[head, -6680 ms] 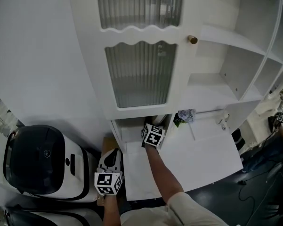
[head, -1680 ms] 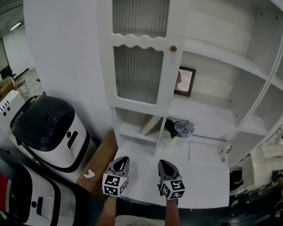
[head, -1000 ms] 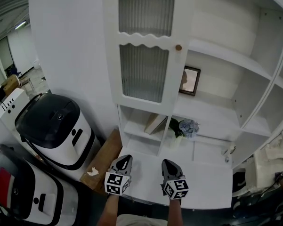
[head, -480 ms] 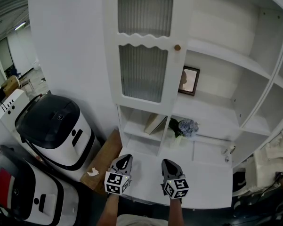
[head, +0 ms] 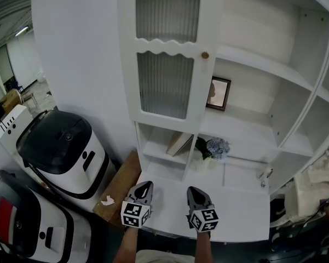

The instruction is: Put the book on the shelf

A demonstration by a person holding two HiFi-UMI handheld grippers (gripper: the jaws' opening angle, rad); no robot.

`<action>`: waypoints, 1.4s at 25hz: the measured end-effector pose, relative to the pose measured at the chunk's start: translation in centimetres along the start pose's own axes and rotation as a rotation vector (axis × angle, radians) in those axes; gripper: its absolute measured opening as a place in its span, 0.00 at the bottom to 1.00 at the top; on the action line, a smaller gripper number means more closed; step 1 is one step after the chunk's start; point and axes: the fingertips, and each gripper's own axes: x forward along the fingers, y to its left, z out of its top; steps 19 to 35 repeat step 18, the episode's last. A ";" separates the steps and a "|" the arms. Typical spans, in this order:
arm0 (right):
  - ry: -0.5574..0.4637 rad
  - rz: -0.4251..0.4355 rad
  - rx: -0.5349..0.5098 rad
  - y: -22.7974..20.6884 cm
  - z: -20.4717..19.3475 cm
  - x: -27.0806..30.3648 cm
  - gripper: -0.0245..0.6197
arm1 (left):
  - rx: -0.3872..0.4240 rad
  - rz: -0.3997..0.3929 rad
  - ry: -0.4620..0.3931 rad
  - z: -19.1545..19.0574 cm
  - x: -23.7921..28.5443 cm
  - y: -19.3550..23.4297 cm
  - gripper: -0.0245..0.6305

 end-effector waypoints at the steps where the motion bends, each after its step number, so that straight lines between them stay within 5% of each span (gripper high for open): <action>1: 0.001 -0.001 0.004 0.0 -0.1 -0.1 0.08 | -0.001 0.000 0.001 -0.1 -0.1 0.0 0.07; 35: 0.009 -0.006 0.003 0.7 -1.1 -1.2 0.08 | -0.023 0.010 0.017 -1.7 -1.5 -0.1 0.07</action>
